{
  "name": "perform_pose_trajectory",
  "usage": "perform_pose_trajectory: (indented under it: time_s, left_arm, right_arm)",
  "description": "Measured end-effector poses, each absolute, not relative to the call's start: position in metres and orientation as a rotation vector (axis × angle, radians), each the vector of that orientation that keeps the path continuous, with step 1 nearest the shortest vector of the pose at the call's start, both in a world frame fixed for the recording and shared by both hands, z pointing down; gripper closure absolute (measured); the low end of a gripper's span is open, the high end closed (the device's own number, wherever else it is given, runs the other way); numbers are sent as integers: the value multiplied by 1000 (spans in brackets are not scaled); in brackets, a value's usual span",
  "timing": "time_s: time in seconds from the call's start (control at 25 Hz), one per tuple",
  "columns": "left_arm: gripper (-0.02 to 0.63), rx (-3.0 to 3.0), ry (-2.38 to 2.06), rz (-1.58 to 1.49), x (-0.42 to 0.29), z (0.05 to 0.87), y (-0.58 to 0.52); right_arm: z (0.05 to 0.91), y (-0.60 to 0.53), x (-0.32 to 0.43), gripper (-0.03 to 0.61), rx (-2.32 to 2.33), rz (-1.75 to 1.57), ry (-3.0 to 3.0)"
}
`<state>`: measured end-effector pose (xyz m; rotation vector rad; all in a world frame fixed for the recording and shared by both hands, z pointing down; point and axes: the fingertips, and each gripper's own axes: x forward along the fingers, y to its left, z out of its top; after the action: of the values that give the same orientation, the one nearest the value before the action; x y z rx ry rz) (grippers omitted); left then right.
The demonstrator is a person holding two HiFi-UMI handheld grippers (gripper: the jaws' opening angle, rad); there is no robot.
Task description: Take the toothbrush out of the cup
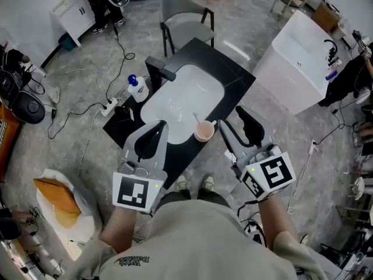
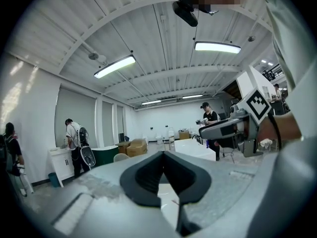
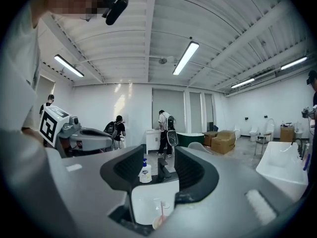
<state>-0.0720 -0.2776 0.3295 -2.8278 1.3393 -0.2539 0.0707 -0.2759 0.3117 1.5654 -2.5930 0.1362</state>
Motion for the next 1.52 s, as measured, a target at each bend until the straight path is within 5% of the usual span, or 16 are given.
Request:
perform_pose_trajectory:
  time_s: [1.24, 1.52]
  left_arm:
    - [612, -2975, 1462, -522, -55, 513, -361]
    - [612, -3014, 1480, -631, -59, 553, -358]
  right_arm:
    - [617, -358, 37, 377, 1101, 682, -2282]
    - [650, -357, 34, 424, 1032, 694, -2163]
